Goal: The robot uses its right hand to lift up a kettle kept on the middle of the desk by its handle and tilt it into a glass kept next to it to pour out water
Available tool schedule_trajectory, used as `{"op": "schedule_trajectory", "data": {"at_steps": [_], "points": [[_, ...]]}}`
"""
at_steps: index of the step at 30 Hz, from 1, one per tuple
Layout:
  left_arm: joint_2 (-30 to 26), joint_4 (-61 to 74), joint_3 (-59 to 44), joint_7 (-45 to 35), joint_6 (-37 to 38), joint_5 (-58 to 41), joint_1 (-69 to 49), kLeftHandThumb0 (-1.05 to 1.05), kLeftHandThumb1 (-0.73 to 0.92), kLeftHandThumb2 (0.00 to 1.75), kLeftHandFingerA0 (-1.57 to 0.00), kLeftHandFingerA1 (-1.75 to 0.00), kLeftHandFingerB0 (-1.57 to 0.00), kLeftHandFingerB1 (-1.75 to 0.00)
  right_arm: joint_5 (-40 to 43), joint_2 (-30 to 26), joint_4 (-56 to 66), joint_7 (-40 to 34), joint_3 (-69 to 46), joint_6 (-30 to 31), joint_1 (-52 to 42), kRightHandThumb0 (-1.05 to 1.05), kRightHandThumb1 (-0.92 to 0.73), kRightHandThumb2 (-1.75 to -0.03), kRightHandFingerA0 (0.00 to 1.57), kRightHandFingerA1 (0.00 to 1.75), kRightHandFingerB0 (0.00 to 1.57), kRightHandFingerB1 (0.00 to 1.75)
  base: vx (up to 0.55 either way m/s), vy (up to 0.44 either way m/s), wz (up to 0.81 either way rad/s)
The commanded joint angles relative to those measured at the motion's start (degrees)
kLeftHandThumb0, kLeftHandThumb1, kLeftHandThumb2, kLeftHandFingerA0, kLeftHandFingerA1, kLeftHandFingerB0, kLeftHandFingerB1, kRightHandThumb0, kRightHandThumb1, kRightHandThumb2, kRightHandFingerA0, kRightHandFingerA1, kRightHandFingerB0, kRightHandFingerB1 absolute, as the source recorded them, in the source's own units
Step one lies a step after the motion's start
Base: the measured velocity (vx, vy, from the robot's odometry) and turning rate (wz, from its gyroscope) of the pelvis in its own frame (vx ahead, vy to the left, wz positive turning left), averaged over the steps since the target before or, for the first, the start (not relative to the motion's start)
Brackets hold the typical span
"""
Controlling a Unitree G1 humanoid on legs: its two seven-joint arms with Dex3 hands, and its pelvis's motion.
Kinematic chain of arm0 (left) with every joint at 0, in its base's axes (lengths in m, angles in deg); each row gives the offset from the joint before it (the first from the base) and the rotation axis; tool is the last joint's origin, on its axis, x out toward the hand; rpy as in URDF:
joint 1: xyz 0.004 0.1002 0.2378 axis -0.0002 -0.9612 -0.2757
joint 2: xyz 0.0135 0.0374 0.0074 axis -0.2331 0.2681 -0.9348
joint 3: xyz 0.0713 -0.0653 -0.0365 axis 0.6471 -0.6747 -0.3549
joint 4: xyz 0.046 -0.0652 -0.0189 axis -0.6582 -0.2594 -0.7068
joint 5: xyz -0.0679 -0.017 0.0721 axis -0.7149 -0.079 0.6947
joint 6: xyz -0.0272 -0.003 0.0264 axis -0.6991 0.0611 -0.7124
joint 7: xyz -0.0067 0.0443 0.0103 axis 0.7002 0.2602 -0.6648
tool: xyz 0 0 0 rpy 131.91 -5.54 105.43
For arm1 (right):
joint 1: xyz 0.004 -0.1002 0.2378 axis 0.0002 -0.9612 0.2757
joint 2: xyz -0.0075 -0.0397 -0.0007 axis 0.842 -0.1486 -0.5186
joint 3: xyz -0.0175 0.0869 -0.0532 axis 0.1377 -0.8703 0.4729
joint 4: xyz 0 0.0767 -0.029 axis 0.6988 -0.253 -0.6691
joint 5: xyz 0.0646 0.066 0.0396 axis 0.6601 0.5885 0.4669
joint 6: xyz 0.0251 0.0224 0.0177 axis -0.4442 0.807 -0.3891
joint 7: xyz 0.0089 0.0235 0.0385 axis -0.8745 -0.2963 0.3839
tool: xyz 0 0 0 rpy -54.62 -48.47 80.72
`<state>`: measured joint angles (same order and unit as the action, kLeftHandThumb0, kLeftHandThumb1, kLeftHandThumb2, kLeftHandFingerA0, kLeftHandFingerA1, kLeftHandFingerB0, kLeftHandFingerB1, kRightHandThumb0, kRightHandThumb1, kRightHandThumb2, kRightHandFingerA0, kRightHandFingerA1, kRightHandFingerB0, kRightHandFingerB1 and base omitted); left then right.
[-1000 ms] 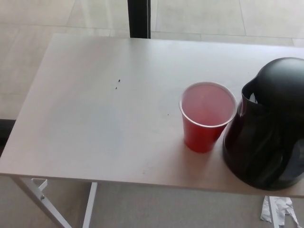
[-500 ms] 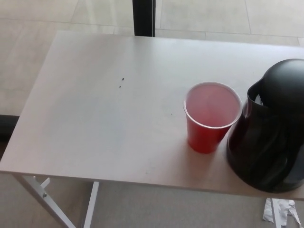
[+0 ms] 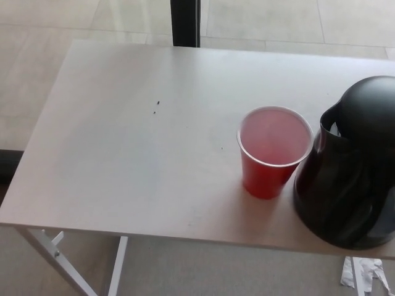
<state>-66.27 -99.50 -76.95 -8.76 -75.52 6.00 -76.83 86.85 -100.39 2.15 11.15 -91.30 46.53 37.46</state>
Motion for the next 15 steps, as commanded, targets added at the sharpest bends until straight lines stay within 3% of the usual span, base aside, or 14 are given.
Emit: {"op": "schedule_trajectory", "data": {"at_steps": [1, 2, 3, 4, 5, 9, 10, 11, 12, 14, 15], "points": [[-1.5, -0.3, -0.3, -0.6, 0.9, -0.7, -0.3, -1.05, 0.53, 0.90, -0.65, -0.58, -0.51, -0.76, -3.1, -1.6, -2.0, 1.6, 0.4, -3.0, 0.3, -0.53, -0.56, -0.63, 0.09, 0.38, 0.08, 0.21, 0.00, 0.000, 0.00], [-1.5, -0.3, -0.3, -0.6, 0.9, -0.7, -0.4, -1.05, 0.53, 0.90, -0.65, -0.58, -0.51, -0.76, -3.3, -1.6, -2.2, 1.6, 0.4, -3.2, 0.4, -0.53, -0.56, -0.63, 0.09, 0.38, 0.08, 0.21, 0.00, 0.000, 0.00], [-1.6, 0.2, 0.9, 0.8, 1.5, 0.9, -0.6, -1.05, 0.58, 0.95, -0.68, -0.58, -0.47, -0.77, -3.5, -1.6, -2.6, 1.7, 0.6, -3.1, 1.0, -0.45, -0.39, -0.83, 0.01, 0.47, 0.00, 0.38, 0.00, 0.000, 0.00], [-1.6, 0.4, 1.5, 1.4, 1.8, 1.5, -0.7, -1.05, 0.58, 0.95, -0.68, -0.58, -0.47, -0.77, -3.6, -1.6, -2.8, 1.7, 0.6, -3.1, 1.3, -0.45, -0.39, -0.83, 0.01, 0.47, 0.00, 0.38, 0.00, 0.000, 0.00], [-1.4, -0.4, 0.3, 0.4, 0.8, -0.3, -0.1, -1.05, 0.53, 0.94, -0.66, -0.61, -0.52, -0.80, -4.0, -1.6, -2.6, 1.2, 0.9, -1.6, 2.4, -0.30, -0.49, -0.98, 0.02, 0.50, 0.00, 0.48, 0.00, 0.000, 0.00], [-1.4, 0.1, 0.8, 0.6, 1.1, 0.0, -0.4, -1.05, 0.55, 0.94, -0.67, -0.62, -0.53, -0.80, -5.1, -1.6, -1.7, 0.5, 1.3, 0.8, 4.6, -0.30, -0.49, -0.99, 0.02, 0.51, 0.00, 0.48, 0.00, 0.000, 0.00], [-1.4, 0.2, 0.8, 0.6, 1.1, 0.0, -0.4, -1.05, 0.55, 0.94, -0.67, -0.62, -0.53, -0.80, -6.3, -1.6, -2.5, 0.1, 1.9, 0.1, 5.9, -0.53, -0.52, -0.70, 0.14, 0.42, 0.11, 0.35, 0.00, 0.000, 0.00], [-1.3, 0.2, 0.9, 0.6, 1.1, 0.0, -0.4, -1.05, 0.55, 0.94, -0.67, -0.62, -0.53, -0.80, -6.5, -1.5, -2.6, 0.0, 1.9, 0.0, 6.0, -0.53, -0.52, -0.70, 0.14, 0.42, 0.11, 0.35, 0.00, 0.000, 0.00], [-1.4, 1.7, 1.4, -0.5, 2.4, 0.5, -1.6, -1.05, 0.42, 1.23, -0.69, -0.55, -0.45, -0.78, -6.2, -1.1, -2.3, -0.3, 1.9, 1.2, 7.2, -0.52, -0.48, -0.71, 0.16, 0.43, 0.12, 0.37, 0.00, 0.000, 0.00], [-1.8, 0.6, 2.0, 0.7, 1.2, 1.2, -0.6, -1.05, 0.42, 1.23, -0.69, -0.55, -0.45, -0.78, -5.9, -0.6, -1.8, -0.3, 1.6, 1.9, 7.8, -0.52, -0.48, -0.71, 0.16, 0.43, 0.12, 0.37, 0.00, 0.000, 0.00], [-1.7, -0.2, 1.7, 0.8, 0.9, 0.6, -0.1, -1.05, 0.42, 1.24, -0.70, -0.57, -0.50, -0.78, -6.4, -0.2, -1.7, -0.9, 2.0, 2.5, 9.1, -0.45, -0.56, -0.58, 0.25, 0.40, 0.17, 0.29, 0.00, 0.000, 0.00]]}}
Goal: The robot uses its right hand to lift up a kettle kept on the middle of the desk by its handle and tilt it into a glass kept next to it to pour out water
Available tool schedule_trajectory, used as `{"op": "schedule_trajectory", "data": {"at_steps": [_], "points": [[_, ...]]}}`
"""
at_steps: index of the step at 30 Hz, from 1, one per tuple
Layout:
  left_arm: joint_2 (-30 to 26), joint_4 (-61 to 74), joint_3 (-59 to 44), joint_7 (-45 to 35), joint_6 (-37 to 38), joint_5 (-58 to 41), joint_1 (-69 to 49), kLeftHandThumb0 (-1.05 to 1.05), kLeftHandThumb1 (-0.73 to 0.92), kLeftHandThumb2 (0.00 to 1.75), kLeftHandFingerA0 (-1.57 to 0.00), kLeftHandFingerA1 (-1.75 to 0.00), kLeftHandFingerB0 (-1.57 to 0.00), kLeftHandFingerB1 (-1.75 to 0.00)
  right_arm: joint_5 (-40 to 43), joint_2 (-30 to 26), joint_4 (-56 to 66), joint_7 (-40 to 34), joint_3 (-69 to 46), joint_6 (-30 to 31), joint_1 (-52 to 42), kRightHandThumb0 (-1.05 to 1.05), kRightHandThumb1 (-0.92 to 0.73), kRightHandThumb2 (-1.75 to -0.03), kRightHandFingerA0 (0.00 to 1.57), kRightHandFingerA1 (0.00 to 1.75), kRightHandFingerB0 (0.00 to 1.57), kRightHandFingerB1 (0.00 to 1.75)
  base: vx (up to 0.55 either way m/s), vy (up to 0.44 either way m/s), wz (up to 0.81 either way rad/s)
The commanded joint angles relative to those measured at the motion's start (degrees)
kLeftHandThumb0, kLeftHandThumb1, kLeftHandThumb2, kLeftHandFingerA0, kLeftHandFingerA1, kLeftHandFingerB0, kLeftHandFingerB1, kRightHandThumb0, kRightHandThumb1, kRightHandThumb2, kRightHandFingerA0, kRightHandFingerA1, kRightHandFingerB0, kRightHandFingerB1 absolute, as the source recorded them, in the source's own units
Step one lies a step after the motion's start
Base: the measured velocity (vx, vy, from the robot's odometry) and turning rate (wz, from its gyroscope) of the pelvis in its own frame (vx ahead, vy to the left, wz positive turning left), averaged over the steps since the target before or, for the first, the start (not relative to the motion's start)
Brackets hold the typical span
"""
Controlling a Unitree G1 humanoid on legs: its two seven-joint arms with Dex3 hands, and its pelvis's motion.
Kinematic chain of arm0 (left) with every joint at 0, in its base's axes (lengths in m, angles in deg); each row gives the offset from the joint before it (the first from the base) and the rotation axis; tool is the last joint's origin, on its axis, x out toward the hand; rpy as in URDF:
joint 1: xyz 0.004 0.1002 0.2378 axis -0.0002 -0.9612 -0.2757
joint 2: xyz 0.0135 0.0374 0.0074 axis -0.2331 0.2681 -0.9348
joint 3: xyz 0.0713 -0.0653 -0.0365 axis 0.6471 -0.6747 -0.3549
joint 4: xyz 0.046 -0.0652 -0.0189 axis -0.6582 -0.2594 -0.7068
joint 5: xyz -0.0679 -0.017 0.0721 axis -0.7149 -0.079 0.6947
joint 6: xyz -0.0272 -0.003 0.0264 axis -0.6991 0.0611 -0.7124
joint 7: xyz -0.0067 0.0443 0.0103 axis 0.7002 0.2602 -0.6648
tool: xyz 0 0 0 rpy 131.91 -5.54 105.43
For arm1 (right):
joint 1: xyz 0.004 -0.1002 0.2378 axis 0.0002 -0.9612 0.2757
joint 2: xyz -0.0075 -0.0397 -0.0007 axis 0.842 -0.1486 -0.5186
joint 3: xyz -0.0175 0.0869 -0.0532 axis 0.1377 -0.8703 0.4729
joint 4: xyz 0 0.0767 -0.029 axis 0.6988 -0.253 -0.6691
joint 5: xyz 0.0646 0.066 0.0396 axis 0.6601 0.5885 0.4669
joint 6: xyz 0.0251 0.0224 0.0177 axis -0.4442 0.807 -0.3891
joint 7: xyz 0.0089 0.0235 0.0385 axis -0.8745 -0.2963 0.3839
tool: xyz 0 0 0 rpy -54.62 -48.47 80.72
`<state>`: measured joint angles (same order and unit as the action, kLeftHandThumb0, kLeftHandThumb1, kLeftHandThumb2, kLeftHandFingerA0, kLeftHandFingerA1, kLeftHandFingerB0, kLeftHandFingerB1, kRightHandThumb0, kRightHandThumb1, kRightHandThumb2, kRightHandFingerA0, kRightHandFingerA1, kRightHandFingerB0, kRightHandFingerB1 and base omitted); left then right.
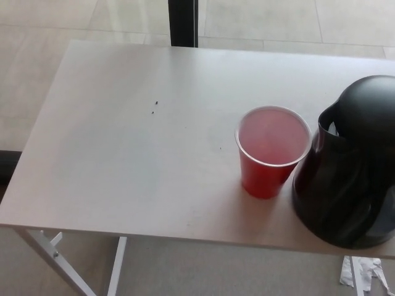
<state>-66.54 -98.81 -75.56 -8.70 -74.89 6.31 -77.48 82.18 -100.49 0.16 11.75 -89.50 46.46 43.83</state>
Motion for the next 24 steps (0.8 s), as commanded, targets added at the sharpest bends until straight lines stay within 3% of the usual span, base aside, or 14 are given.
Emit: {"op": "schedule_trajectory", "data": {"at_steps": [1, 2, 3, 4, 6, 8, 9, 10, 12, 13, 14, 19, 23, 24], "points": [[-1.3, -1.2, 0.2, 0.8, 0.2, 0.1, 0.9, -1.05, 0.42, 1.24, -0.70, -0.57, -0.50, -0.78, -1.9, 0.0, 0.4, -1.7, 0.3, 2.8, 3.3, -0.45, -0.56, -0.58, 0.25, 0.40, 0.17, 0.29, 0.00, 0.000, 0.00], [-1.2, -1.1, 0.0, 0.6, 0.2, -0.2, 1.0, -1.05, 0.57, 0.93, -0.67, -0.58, -0.49, -0.77, -2.0, 0.5, 0.0, -2.1, 0.4, 2.6, 3.6, -0.52, -0.45, -0.73, 0.22, 0.48, 0.14, 0.39, 0.00, 0.000, 0.00], [-1.0, 0.0, -0.3, 0.2, -0.1, -0.7, 0.6, -1.05, 0.57, 0.94, -0.70, -0.59, -0.51, -0.77, -2.2, 1.5, -0.7, -2.7, 0.7, 1.8, 4.3, -0.53, -0.45, -0.74, 0.22, 0.48, 0.14, 0.39, 0.00, 0.000, 0.00], [-1.0, 0.2, -0.3, 0.2, -0.1, -0.7, 0.7, -1.05, 0.42, 1.23, -0.71, -0.56, -0.48, -0.78, -2.5, 1.9, -0.9, -2.8, 1.0, 1.5, 4.5, -0.55, -0.45, -0.74, 0.22, 0.48, 0.14, 0.39, 0.00, 0.000, 0.00], [-1.0, -0.2, -0.1, 0.4, -0.2, -0.6, 1.3, -1.05, 0.42, 1.23, -0.71, -0.56, -0.48, -0.78, -2.7, 2.1, -1.4, -2.8, 1.0, 1.3, 4.6, -0.55, -0.45, -0.74, 0.22, 0.48, 0.14, 0.39, 0.00, 0.000, 0.00], [-1.0, -0.5, 0.1, 0.7, -0.5, -0.4, 1.8, -1.05, 0.59, 0.94, -0.70, -0.58, -0.52, -0.75, -4.8, 2.0, -1.0, -2.6, 3.0, 0.0, 3.6, -0.60, -0.44, -0.77, 0.24, 0.50, 0.15, 0.40, 0.00, 0.000, 0.00], [-1.1, -0.7, 0.1, 0.8, -0.5, -0.3, 1.9, -1.05, 0.59, 0.94, -0.70, -0.58, -0.52, -0.75, -5.0, 1.9, -1.0, -2.6, 3.0, -0.1, 3.5, -0.60, -0.44, -0.77, 0.24, 0.50, 0.15, 0.40, 0.00, 0.000, 0.00], [-1.0, -0.5, 0.2, 0.7, -0.4, -0.2, 1.9, -1.05, 0.42, 1.24, -0.70, -0.56, -0.49, -0.80, -6.0, 1.5, 0.0, -1.4, 4.6, -0.9, 1.8, -0.61, -0.54, -0.56, 0.34, 0.46, 0.19, 0.28, 0.00, 0.000, 0.00], [-0.9, 0.4, 0.3, 0.7, -0.6, -0.2, 1.6, -1.05, 0.43, 1.26, -0.69, -0.56, -0.48, -0.80, -6.3, 1.3, 0.4, -1.3, 5.1, -0.9, 1.3, -0.59, -0.55, -0.56, 0.34, 0.45, 0.20, 0.29, 0.00, 0.000, 0.00], [-0.7, 1.8, 0.4, 0.8, -1.0, -0.2, 0.9, -1.05, 0.43, 1.26, -0.69, -0.56, -0.48, -0.80, -6.6, 1.2, 0.8, -1.4, 5.5, -0.7, 0.9, -0.59, -0.55, -0.56, 0.34, 0.45, 0.20, 0.29, 0.00, 0.000, 0.00], [-0.6, 4.0, 1.1, 1.2, -0.7, 0.6, -0.2, -1.05, 0.61, 0.99, -0.66, -0.60, -0.46, -0.80, -7.6, 1.2, 1.0, -1.4, 6.5, -0.3, 0.4, -0.49, -0.55, -0.57, 0.37, 0.43, 0.21, 0.30, 0.00, 0.000, 0.00], [-0.7, 6.1, 1.7, 1.6, -1.9, 0.7, -1.0, -1.05, 0.61, 1.00, -0.64, -0.59, -0.47, -0.79, -9.7, -0.5, 3.3, -0.4, 8.7, 0.2, -0.8, -0.43, -0.57, -0.57, 0.41, 0.43, 0.22, 0.29, 0.00, 0.000, 0.00], [-0.9, 5.9, 2.1, 1.5, -1.6, 0.7, -0.9, -1.05, 0.62, 0.99, -0.65, -0.59, -0.46, -0.80, -9.5, 0.0, 2.6, -0.6, 8.5, -3.8, -1.0, -0.36, -0.59, -0.58, 0.58, 0.57, 0.32, 0.35, 0.00, 0.000, 0.00], [-1.0, 5.3, 2.5, 1.9, -1.6, 1.2, -0.5, -1.05, 0.64, 1.00, -0.65, -0.59, -0.46, -0.78, -9.9, 0.5, 2.4, -1.6, 8.4, -4.6, -0.9, -0.30, -0.67, -0.60, 0.83, 0.74, 0.37, 0.36, 0.00, 0.000, 0.00]]}}
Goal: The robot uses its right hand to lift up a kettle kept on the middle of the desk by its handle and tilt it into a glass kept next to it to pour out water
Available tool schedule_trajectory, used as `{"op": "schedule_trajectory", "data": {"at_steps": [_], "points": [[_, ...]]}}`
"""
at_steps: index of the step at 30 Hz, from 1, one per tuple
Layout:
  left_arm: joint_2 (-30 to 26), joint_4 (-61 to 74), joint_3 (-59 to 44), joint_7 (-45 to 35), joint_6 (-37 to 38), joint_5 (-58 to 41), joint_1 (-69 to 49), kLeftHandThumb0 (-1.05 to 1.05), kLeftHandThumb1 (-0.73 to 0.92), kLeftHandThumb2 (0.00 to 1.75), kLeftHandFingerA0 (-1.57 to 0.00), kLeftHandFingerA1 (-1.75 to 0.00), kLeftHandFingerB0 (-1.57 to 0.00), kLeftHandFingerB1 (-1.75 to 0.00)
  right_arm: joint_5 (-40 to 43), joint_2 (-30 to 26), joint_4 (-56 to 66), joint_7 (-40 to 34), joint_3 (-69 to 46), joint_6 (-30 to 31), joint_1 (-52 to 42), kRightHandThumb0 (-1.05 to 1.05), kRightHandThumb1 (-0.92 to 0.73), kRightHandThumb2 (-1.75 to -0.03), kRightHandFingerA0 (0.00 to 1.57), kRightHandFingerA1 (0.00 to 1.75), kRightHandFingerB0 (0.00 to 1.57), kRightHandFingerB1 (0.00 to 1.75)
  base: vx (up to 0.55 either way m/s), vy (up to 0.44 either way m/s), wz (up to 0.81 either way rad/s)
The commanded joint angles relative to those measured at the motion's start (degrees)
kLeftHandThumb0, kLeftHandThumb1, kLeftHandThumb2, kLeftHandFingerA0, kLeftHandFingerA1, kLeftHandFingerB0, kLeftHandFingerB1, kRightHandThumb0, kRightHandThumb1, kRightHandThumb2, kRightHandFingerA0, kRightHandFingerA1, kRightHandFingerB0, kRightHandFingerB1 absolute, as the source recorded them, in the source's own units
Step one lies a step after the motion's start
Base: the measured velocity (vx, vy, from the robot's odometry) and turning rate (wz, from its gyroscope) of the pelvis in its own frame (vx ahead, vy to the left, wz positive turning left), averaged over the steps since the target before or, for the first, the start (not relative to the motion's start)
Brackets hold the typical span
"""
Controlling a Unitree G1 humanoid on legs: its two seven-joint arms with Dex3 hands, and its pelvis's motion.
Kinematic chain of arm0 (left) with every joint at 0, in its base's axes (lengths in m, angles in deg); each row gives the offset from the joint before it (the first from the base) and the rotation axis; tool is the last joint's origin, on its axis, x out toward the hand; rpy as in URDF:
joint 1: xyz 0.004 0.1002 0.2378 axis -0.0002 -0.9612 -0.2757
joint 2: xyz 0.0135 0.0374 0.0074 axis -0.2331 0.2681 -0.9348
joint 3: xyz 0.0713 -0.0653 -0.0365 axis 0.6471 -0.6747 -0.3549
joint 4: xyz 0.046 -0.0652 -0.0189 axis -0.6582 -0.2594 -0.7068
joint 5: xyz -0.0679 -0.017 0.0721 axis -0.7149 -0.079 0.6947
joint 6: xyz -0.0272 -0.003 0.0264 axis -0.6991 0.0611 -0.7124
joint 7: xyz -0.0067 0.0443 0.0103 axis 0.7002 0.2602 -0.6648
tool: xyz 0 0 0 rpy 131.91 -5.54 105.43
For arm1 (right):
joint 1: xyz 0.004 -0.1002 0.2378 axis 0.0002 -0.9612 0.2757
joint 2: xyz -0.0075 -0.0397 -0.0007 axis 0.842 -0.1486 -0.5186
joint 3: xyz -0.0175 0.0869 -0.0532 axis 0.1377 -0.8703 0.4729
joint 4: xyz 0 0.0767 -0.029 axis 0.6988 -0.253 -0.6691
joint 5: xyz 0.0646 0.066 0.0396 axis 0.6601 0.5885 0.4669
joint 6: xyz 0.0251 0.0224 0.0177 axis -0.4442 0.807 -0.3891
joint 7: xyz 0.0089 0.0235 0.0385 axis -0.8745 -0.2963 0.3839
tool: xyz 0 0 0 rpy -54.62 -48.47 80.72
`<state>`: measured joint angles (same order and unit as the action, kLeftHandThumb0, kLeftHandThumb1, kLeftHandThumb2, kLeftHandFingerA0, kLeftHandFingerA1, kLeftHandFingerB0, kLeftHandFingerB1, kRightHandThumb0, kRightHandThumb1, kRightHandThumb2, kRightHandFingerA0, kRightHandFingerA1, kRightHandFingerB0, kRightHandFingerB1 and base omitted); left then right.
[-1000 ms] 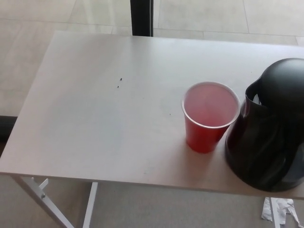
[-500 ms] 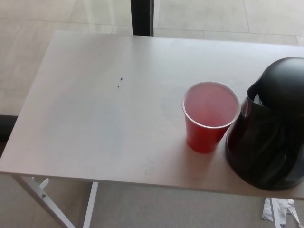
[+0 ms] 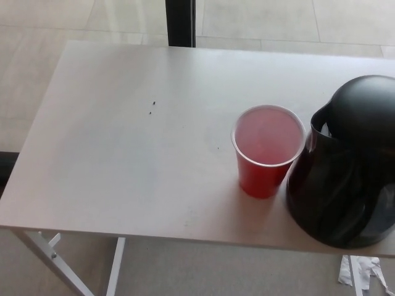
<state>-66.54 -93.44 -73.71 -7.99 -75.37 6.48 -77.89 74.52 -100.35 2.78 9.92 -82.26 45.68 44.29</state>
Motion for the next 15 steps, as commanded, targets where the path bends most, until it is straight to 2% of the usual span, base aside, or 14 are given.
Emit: {"op": "schedule_trajectory", "data": {"at_steps": [1, 2, 3, 4, 5, 6, 7, 8, 9, 11, 12, 13, 14, 15], "points": [[-1.0, 0.0, 0.8, 1.3, -1.2, 1.0, -0.1, -1.05, 0.64, 1.00, -0.65, -0.59, -0.46, -0.78, -2.3, 0.4, -0.3, 0.2, 1.1, -4.0, -1.4, -0.30, -0.67, -0.60, 0.83, 0.74, 0.37, 0.36, 0.00, 0.000, 0.00], [-1.2, -1.5, 0.6, 1.1, -0.9, 0.8, 0.6, -1.05, 0.49, 1.31, -0.70, -0.57, -0.50, -0.81, -3.5, 1.1, -0.9, -1.9, 1.1, -6.5, -1.3, -0.24, -0.77, -0.62, 1.04, 0.96, 0.47, 0.38, 0.00, 0.000, 0.00], [-1.2, -2.1, 0.6, 0.9, -0.5, 0.8, 0.8, -1.05, 0.49, 1.31, -0.69, -0.56, -0.49, -0.80, -3.0, 1.9, -1.3, -2.6, 0.4, -8.5, -1.2, -0.19, -0.79, -0.63, 1.06, 1.12, 0.54, 0.42, 0.00, 0.000, 0.00], [-1.3, -2.2, 0.8, 0.9, -0.5, 0.9, 0.9, -1.05, 0.49, 1.31, -0.69, -0.56, -0.51, -0.80, -2.8, 2.4, -2.3, -3.2, 0.0, -11.2, -1.0, -0.11, -0.82, -0.64, 0.93, 1.33, 0.64, 0.46, 0.00, 0.000, 0.00], [-1.3, -2.7, 0.9, 0.9, -0.2, 1.0, 1.1, -1.05, 0.49, 1.31, -0.68, -0.56, -0.50, -0.80, -2.0, 3.1, -2.9, -3.4, -0.7, -13.3, -0.8, -0.03, -0.75, -0.72, 0.87, 1.54, 0.73, 0.55, 0.00, 0.000, 0.00], [-1.4, -2.8, 1.2, 1.1, -0.1, 1.3, 1.1, -1.05, 0.50, 1.31, -0.69, -0.55, -0.50, -0.80, -1.6, 3.5, -3.0, -3.5, -0.9, -14.5, -0.6, -0.01, -0.67, -0.86, 0.85, 1.61, 0.83, 0.60, 0.00, 0.000, 0.00], [-1.5, -2.8, 1.1, 0.9, -0.1, 1.2, 1.1, -1.05, 0.64, 0.97, -0.66, -0.60, -0.48, -0.79, -1.7, 3.5, -3.0, -3.5, -1.0, -14.9, -0.5, -0.02, -0.61, -0.97, 0.87, 1.61, 0.97, 0.76, 0.00, 0.000, 0.00], [-1.4, -2.6, 1.1, 0.7, 0.1, 1.0, 1.0, -1.05, 0.65, 0.96, -0.65, -0.59, -0.47, -0.79, -1.9, 3.7, -3.4, -3.9, -1.0, -15.8, -0.2, -0.02, -0.51, -1.22, 0.91, 1.54, 0.96, 1.23, 0.00, 0.000, 0.00], [-1.4, -2.5, 1.2, 0.7, 0.2, 1.0, 1.0, -1.05, 0.65, 0.96, -0.65, -0.59, -0.47, -0.79, -2.2, 3.9, -4.0, -4.5, -1.0, -16.8, 0.1, -0.02, -0.51, -1.22, 0.91, 1.54, 0.96, 1.23, 0.00, 0.000, 0.00], [-1.4, -2.3, 1.5, 0.9, 0.4, 1.3, 1.0, -1.05, 0.68, 0.97, -0.65, -0.59, -0.47, -0.80, -3.4, 4.9, -5.2, -7.8, -1.7, -19.0, -0.1, -0.06, -0.55, -1.17, 0.84, 1.75, 0.77, 1.58, 0.00, 0.000, 0.00], [-1.5, -2.4, 1.4, 0.9, 0.1, 1.2, 1.0, -1.05, 0.68, 0.97, -0.65, -0.59, -0.47, -0.79, -4.5, 5.2, -6.1, -9.5, -1.7, -20.3, -0.1, -0.09, -0.59, -1.08, 0.86, 1.75, 0.74, 1.59, 0.00, 0.000, 0.00], [-1.5, -2.4, 1.4, 0.9, -0.1, 1.1, 1.0, -1.05, 0.68, 0.97, -0.65, -0.59, -0.47, -0.79, -4.9, 5.3, -6.5, -10.2, -1.7, -21.0, 0.0, -0.09, -0.59, -1.08, 0.86, 1.75, 0.74, 1.59, 0.00, 0.000, 0.00], [-1.6, -2.8, 1.4, 1.0, -0.2, 1.1, 1.3, -1.05, 0.68, 0.97, -0.66, -0.58, -0.47, -0.78, -6.2, 5.3, -6.8, -11.8, -1.5, -20.1, 0.1, -0.12, -0.64, -0.96, 0.81, 1.75, 0.72, 1.56, 0.00, 0.000, 0.00], [-1.6, -2.8, 1.4, 1.0, -0.3, 1.0, 1.3, -1.05, 0.68, 0.97, -0.65, -0.58, -0.47, -0.78, -6.7, 5.4, -6.6, -12.5, -1.5, -19.1, 0.1, -0.15, -0.63, -0.97, 0.81, 1.75, 0.71, 1.60, 0.00, 0.000, 0.00]]}}
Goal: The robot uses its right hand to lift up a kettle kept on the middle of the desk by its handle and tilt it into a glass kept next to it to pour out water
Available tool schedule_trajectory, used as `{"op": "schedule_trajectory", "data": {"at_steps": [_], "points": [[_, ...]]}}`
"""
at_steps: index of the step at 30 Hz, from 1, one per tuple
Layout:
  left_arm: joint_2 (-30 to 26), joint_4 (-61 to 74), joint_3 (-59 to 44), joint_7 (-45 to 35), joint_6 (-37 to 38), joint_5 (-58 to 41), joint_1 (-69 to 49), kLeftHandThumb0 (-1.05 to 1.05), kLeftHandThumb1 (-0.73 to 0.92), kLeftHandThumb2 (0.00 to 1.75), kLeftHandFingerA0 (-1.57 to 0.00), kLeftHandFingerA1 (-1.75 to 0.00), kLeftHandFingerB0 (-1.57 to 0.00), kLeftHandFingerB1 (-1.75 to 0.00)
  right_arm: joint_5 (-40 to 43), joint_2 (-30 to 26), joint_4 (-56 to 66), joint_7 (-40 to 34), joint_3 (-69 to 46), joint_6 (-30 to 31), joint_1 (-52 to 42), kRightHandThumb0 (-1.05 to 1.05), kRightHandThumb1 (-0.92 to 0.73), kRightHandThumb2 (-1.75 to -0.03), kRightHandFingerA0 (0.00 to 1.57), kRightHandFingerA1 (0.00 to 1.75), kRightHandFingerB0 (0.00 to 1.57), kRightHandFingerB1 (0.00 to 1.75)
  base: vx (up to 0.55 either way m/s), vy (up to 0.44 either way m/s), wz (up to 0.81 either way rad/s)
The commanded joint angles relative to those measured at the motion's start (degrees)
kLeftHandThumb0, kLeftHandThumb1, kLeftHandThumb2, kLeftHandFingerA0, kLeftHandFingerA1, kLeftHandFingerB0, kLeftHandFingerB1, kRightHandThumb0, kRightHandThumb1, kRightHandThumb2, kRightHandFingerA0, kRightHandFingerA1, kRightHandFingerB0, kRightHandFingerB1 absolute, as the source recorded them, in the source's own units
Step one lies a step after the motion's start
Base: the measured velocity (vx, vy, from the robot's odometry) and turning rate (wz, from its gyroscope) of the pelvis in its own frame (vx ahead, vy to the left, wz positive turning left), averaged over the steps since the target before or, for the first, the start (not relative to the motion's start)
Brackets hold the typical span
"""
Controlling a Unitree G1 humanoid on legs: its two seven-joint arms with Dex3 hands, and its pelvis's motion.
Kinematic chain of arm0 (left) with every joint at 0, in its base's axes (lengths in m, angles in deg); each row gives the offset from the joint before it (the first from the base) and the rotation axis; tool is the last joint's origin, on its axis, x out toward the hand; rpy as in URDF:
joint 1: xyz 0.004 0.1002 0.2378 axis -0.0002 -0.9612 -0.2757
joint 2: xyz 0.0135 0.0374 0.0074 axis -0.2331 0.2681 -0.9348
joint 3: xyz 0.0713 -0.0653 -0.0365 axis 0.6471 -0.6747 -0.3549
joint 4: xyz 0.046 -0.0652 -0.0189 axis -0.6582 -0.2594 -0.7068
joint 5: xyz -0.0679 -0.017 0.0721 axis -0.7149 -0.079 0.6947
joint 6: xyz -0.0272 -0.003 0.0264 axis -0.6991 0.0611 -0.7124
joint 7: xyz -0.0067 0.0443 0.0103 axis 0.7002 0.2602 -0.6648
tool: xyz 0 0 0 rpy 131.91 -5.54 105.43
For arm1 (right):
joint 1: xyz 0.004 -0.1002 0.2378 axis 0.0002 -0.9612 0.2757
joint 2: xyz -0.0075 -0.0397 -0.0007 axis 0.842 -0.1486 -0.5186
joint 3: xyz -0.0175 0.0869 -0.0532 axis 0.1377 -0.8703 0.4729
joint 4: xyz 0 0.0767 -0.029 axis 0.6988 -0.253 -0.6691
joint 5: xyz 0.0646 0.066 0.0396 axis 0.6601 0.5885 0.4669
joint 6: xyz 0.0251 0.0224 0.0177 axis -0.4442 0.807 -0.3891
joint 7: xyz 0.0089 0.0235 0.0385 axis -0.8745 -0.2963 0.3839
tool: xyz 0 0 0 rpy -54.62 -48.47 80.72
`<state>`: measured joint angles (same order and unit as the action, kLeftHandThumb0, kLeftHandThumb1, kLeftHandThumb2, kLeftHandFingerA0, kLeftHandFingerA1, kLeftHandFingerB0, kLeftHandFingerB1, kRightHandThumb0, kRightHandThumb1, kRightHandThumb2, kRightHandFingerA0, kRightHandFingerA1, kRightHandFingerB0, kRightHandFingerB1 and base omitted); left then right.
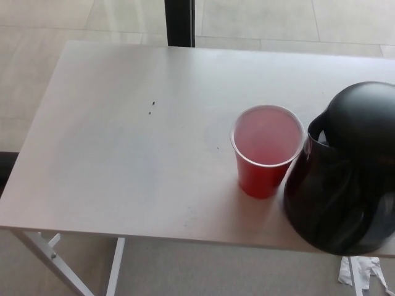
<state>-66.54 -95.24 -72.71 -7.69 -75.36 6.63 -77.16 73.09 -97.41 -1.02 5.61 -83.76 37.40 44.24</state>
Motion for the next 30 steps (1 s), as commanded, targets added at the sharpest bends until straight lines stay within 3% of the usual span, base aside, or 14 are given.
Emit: {"op": "schedule_trajectory", "data": {"at_steps": [1, 8, 9, 12, 14, 15, 16, 19, 23, 26, 27, 28, 29, 30], "points": [[-1.6, -1.3, 0.5, 0.6, 0.3, 1.0, 0.5, -1.05, 0.69, 0.97, -0.64, -0.57, -0.46, -0.78, -5.3, 2.5, -2.7, -8.6, -0.3, -10.1, 0.1, -0.15, -0.62, -1.00, 0.82, 1.75, 0.71, 1.64, 0.00, 0.000, 0.00], [-1.3, -1.8, 0.4, 1.0, -0.6, 0.3, 0.9, -1.05, 0.69, 0.98, -0.64, -0.57, -0.46, -0.76, 0.2, 6.5, -3.3, -7.9, -5.4, -9.3, -0.5, -0.14, -0.46, -1.22, 0.82, 1.75, 0.74, 1.64, 0.00, 0.000, 0.00], [-1.3, -1.7, 0.5, 1.1, -0.4, 0.5, 0.8, -1.05, 0.69, 0.98, -0.65, -0.57, -0.46, -0.77, 1.8, 7.6, -4.1, -7.9, -6.8, -9.3, -0.1, -0.13, -0.37, -1.40, 0.87, 1.75, 0.82, 1.65, 0.00, 0.000, 0.00], [-1.3, -1.7, 0.7, 1.4, -0.3, 0.7, 0.8, -1.05, 0.69, 0.99, -0.67, -0.58, -0.47, -0.79, 3.6, 9.3, -4.5, -7.1, -9.0, -7.0, 0.6, -0.14, -0.38, -1.41, 0.95, 1.75, 0.77, 1.75, 0.00, 0.000, 0.00], [-1.4, -2.1, 0.7, 1.0, 0.0, 0.6, 0.8, -1.05, 0.69, 0.98, -0.67, -0.59, -0.46, -0.80, 5.5, 10.4, -2.9, -7.1, -10.9, -1.2, 1.3, -0.19, -0.37, -1.40, 0.96, 1.75, 0.80, 1.70, 0.00, 0.000, 0.00], [-1.5, -2.6, 0.5, 1.0, -0.7, 0.3, 1.1, -1.05, 0.69, 0.98, -0.66, -0.57, -0.46, -0.76, 9.3, 12.4, -1.2, -8.0, -13.5, 4.7, 2.4, -0.19, -0.40, -1.22, 1.27, 1.46, 1.10, 1.35, 0.00, 0.000, 0.00], [-1.6, -2.3, 0.5, 1.1, -1.0, 0.3, 1.1, -1.05, 0.68, 0.99, -0.66, -0.57, -0.46, -0.76, 10.2, 13.5, -0.1, -8.9, -14.5, 6.7, 2.7, -0.12, -0.38, -1.31, 0.99, 1.75, 0.82, 1.64, 0.00, 0.000, 0.00], [-1.7, -2.2, 0.6, 1.1, -0.9, 0.3, 1.2, -1.05, 0.68, 0.99, -0.65, -0.58, -0.45, -0.79, 10.1, 14.2, 1.7, -10.0, -15.5, 10.3, 3.4, -0.13, -0.57, -1.08, 0.97, 1.75, 0.70, 1.72, 0.00, 0.000, 0.00], [-1.6, -2.2, 0.7, 1.3, -1.0, 0.5, 1.5, -1.05, 0.68, 0.99, -0.66, -0.59, -0.46, -0.80, 11.2, 15.6, 4.1, -11.2, -17.2, 14.5, 4.1, -0.14, -0.58, -1.08, 0.98, 1.75, 0.68, 1.71, 0.00, 0.000, 0.00], [-1.6, -2.2, 1.0, 1.6, -0.6, 0.8, 1.5, -1.05, 0.70, 0.98, -0.63, -0.57, -0.46, -0.77, 12.6, 18.3, 6.4, -15.7, -20.0, 19.4, 6.1, -0.11, -0.67, -0.99, 0.93, 1.75, 0.54, 1.65, 0.00, 0.000, 0.00], [-1.6, -1.9, 0.9, 1.6, -0.8, 0.7, 1.5, -1.05, 0.69, 0.98, -0.65, -0.58, -0.46, -0.78, 13.4, 19.2, 6.9, -17.1, -21.0, 20.8, 7.0, -0.24, -0.64, -1.10, 1.21, 1.49, 0.78, 1.22, 0.00, 0.000, 0.00], [-1.7, -2.0, 0.8, 1.7, -0.9, 0.6, 1.6, -1.05, 0.69, 0.98, -0.65, -0.58, -0.46, -0.78, 13.4, 19.5, 7.4, -17.1, -21.4, 21.8, 7.2, -0.24, -0.64, -1.10, 1.21, 1.49, 0.78, 1.22, 0.00, 0.000, 0.00], [-1.7, -1.8, 0.9, 1.6, -0.9, 0.7, 1.6, -1.05, 0.70, 0.98, -0.65, -0.58, -0.46, -0.79, 13.5, 19.5, 7.4, -16.9, -21.7, 22.1, 7.3, -0.11, -0.66, -1.03, 0.91, 1.75, 0.54, 1.66, 0.00, 0.000, 0.00], [-1.7, -1.8, 0.8, 1.5, -1.1, 0.5, 1.6, -1.05, 0.69, 0.98, -0.65, -0.59, -0.46, -0.79, 14.8, 20.1, 7.5, -17.1, -22.7, 22.5, 7.7, -0.10, -0.69, -1.00, 0.91, 1.75, 0.51, 1.68, 0.00, 0.000, 0.00]]}}
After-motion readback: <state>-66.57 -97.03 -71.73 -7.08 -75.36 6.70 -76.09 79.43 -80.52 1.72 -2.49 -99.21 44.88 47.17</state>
